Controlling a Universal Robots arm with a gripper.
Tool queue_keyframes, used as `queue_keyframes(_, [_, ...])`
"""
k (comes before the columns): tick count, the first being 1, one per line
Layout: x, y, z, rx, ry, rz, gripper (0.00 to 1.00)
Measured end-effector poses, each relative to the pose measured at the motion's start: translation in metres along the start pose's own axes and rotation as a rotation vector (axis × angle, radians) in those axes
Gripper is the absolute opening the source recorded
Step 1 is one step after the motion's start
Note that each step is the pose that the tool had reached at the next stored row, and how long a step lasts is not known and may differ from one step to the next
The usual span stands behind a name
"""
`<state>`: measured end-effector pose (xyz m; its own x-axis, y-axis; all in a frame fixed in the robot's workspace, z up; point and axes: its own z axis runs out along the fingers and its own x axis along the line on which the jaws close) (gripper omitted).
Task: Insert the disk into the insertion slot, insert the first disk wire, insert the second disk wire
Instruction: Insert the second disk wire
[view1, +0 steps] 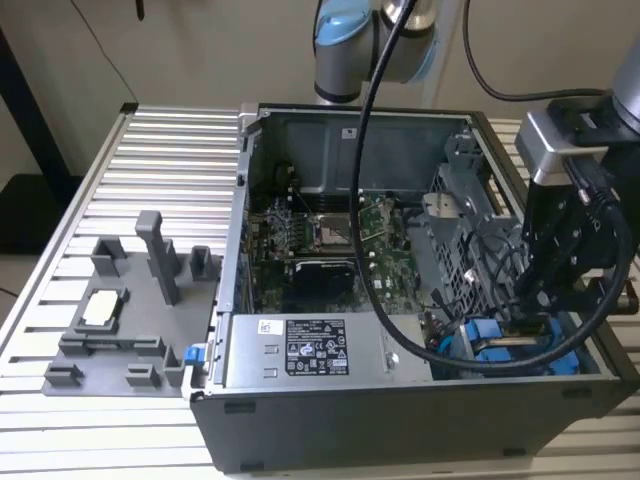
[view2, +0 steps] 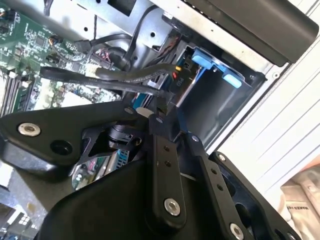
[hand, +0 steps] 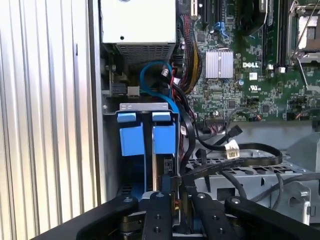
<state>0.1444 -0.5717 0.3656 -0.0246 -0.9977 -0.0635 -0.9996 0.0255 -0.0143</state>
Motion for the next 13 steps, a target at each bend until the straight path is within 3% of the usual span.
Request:
queue_keyframes(6, [-0.0012,-0.0003,-0.0183,-0.0009,-0.0002,0.000,0.24])
queue_keyframes(9, [-0.0014,-0.0004,-0.0225,-0.0009,-0.0003,0.000,0.24])
queue_keyframes(13, [-0.0015,-0.0004,-0.0231,-0.0009,-0.0001,0.000,0.24])
